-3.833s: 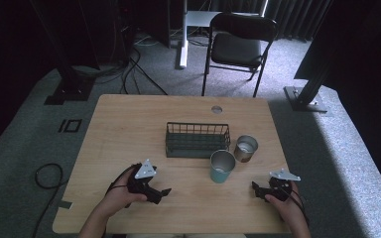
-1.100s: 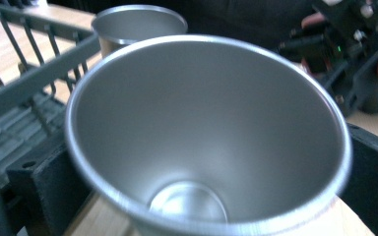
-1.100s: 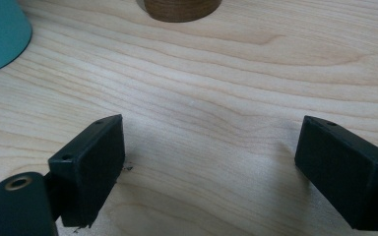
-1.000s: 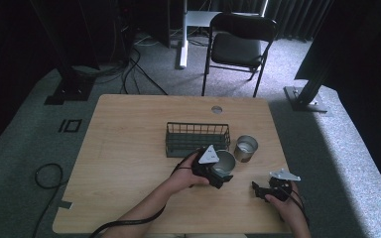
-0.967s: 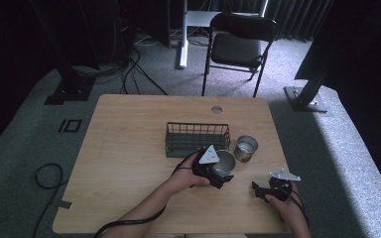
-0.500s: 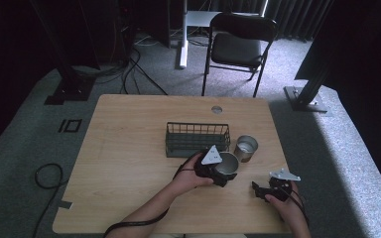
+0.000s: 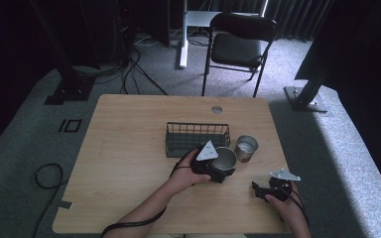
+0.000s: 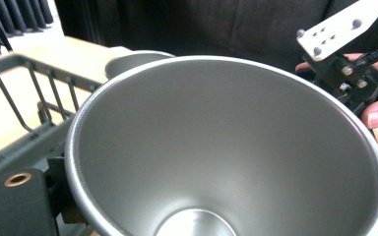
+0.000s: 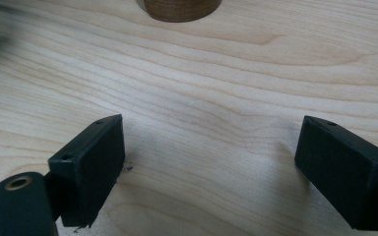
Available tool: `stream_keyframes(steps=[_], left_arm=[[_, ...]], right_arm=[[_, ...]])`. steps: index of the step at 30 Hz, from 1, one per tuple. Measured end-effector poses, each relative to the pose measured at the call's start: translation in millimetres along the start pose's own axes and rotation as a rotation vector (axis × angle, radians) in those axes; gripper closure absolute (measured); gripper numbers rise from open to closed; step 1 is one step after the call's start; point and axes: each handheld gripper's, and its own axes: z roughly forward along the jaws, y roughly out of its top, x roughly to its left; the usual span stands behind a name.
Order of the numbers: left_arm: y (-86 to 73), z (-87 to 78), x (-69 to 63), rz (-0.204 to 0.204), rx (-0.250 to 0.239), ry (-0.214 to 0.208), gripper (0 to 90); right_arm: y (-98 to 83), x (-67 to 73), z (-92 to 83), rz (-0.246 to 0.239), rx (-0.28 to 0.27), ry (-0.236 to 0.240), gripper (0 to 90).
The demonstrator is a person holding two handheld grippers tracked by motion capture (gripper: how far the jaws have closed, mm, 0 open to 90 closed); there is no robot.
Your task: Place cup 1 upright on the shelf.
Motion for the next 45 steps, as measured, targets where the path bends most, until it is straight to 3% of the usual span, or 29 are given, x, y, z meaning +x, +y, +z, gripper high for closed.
stream_keyframes(steps=[10, 25, 31, 37, 45], left_arm=[[17.7, -15.4, 1.7, -0.014, -0.03, 0.012, 13.5], [46.6, -40.8, 10.2, 0.005, -0.073, 0.066, 13.5], [55.6, -53.2, 17.0, 0.008, -0.1, 0.127, 13.5], [62.8, -66.5, 26.1, -0.02, -0.145, 0.202, 13.5], [68.7, -79.4, 44.2, -0.033, -0.172, 0.339, 13.5]], right_arm=[[0.0, 0.0, 0.1, -0.001, -0.001, 0.0, 11.3], [0.0, 0.0, 0.0, -0.001, 0.0, 0.0, 11.3], [0.0, 0.0, 0.0, 0.0, 0.0, 0.0, 11.3], [0.0, 0.0, 0.0, -0.001, 0.0, 0.0, 11.3], [0.0, 0.0, 0.0, 0.0, 0.0, 0.0, 11.3]])
